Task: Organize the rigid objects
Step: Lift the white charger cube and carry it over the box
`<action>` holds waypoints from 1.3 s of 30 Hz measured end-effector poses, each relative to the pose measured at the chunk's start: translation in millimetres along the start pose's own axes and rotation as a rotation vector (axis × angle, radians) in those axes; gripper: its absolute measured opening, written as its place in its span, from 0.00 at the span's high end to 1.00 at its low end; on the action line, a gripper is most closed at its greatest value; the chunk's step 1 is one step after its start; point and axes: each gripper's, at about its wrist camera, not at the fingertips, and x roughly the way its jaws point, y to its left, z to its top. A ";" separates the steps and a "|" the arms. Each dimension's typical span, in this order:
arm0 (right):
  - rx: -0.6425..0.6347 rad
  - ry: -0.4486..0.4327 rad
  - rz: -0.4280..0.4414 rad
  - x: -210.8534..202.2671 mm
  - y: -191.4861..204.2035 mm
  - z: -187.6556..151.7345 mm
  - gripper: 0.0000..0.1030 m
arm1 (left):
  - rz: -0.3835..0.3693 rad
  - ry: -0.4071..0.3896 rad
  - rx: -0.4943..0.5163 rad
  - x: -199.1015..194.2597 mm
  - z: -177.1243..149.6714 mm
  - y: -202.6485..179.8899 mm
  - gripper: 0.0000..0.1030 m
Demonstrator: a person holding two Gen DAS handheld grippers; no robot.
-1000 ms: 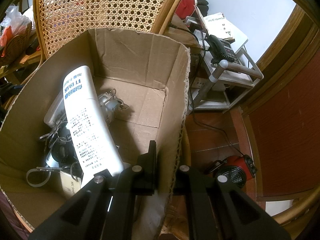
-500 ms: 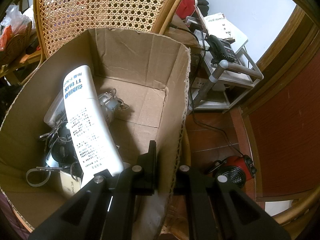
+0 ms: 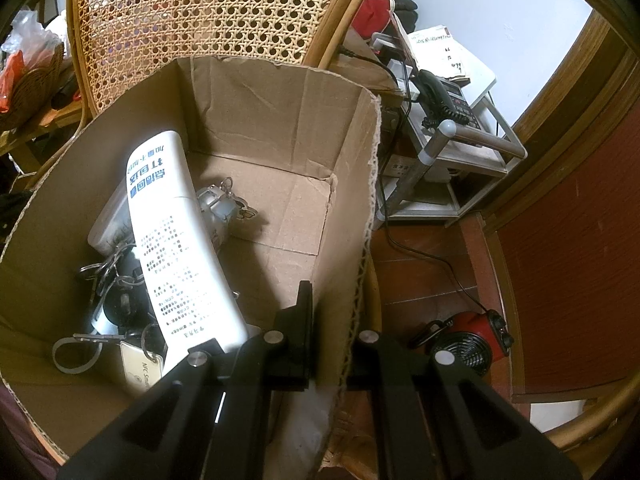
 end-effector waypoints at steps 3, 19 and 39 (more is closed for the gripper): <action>0.002 0.000 0.000 0.0 0.9 -0.3 0.92 | 0.033 -0.053 -0.025 -13.7 8.5 5.4 0.58; 0.003 0.001 0.000 -0.3 1.2 -0.4 0.92 | 0.191 -0.421 -0.047 -141.8 29.9 -38.8 0.58; -0.002 0.000 0.000 0.1 0.4 -0.8 0.92 | 0.127 -0.330 0.017 -138.7 38.7 -130.4 0.58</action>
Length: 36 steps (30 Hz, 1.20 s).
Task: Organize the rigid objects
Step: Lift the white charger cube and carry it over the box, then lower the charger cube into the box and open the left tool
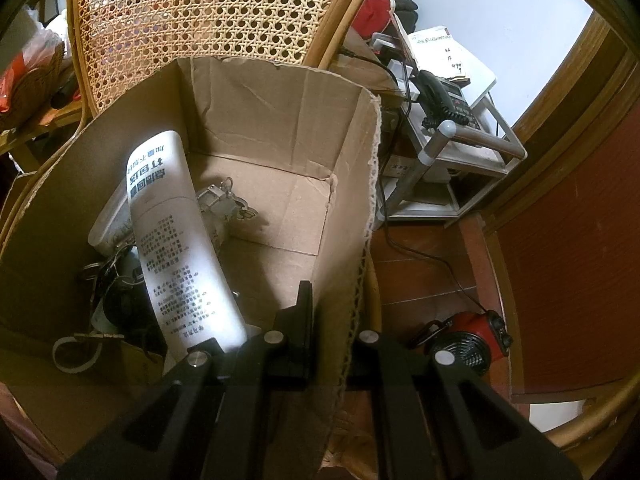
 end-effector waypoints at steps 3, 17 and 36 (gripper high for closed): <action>0.002 0.001 0.001 -0.5 0.2 -0.2 0.92 | -0.005 0.032 0.025 7.4 -3.6 -8.0 0.58; 0.003 0.003 0.006 1.2 -3.9 1.8 0.91 | 0.022 0.117 0.093 22.3 -20.7 -17.0 0.58; 0.021 0.013 0.015 -4.5 -3.6 2.2 0.92 | 0.167 0.038 0.014 -10.4 -19.9 40.2 0.22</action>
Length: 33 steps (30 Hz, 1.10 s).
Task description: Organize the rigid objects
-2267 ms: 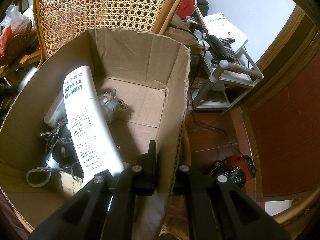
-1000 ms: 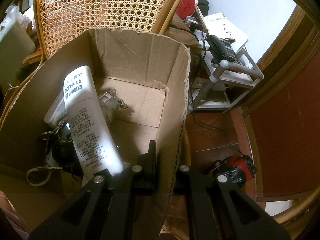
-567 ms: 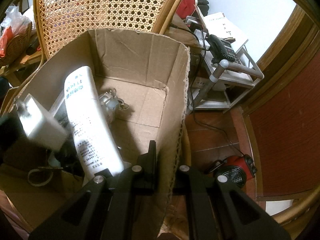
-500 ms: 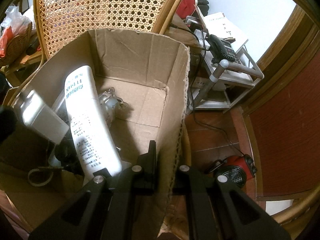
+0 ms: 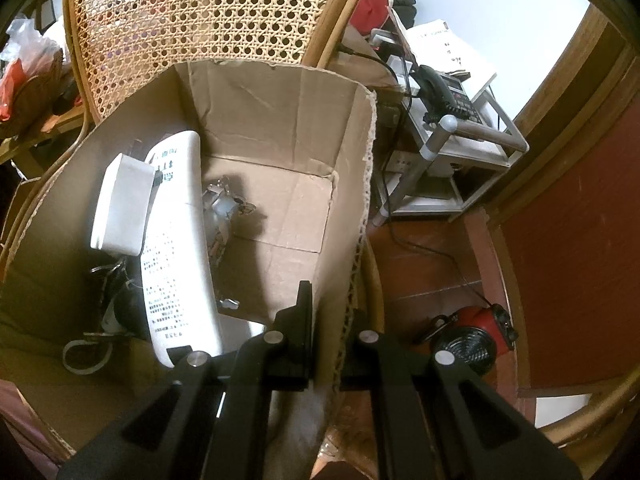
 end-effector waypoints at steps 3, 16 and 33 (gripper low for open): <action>0.002 -0.003 -0.003 -2.8 0.4 0.7 0.92 | 0.041 -0.009 -0.012 -3.9 -2.8 9.4 0.09; 0.086 -0.153 0.070 -60.5 -8.5 3.9 0.67 | 0.153 -0.065 -0.116 -32.4 -10.7 47.6 0.01; 0.117 -0.559 0.166 -170.4 7.0 -38.5 0.00 | 0.223 -0.140 -0.216 -73.9 -39.1 78.9 0.01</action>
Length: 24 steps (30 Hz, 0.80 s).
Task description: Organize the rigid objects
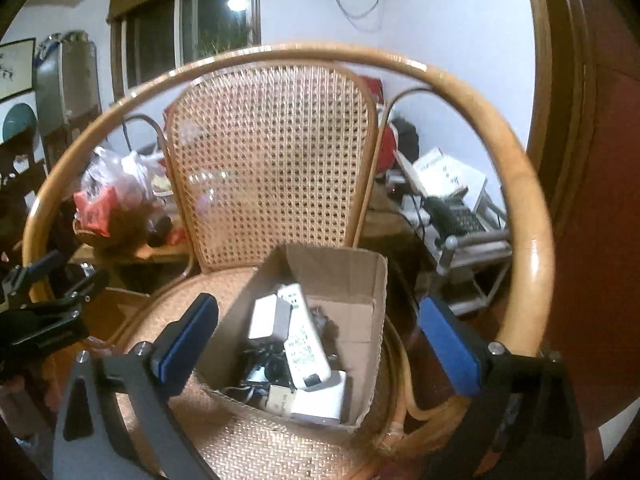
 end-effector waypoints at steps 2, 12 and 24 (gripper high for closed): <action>0.009 -0.031 0.001 -9.9 -1.0 -4.0 0.00 | -0.009 -0.005 -0.009 -5.2 -2.7 3.5 0.01; 0.004 -0.088 -0.012 -39.3 -4.4 -29.9 0.00 | -0.059 -0.009 0.040 -21.3 -18.2 -6.2 0.01; 0.063 -0.124 -0.018 -48.7 -27.2 -44.5 0.00 | -0.070 0.046 0.086 -17.6 -35.3 -14.4 0.01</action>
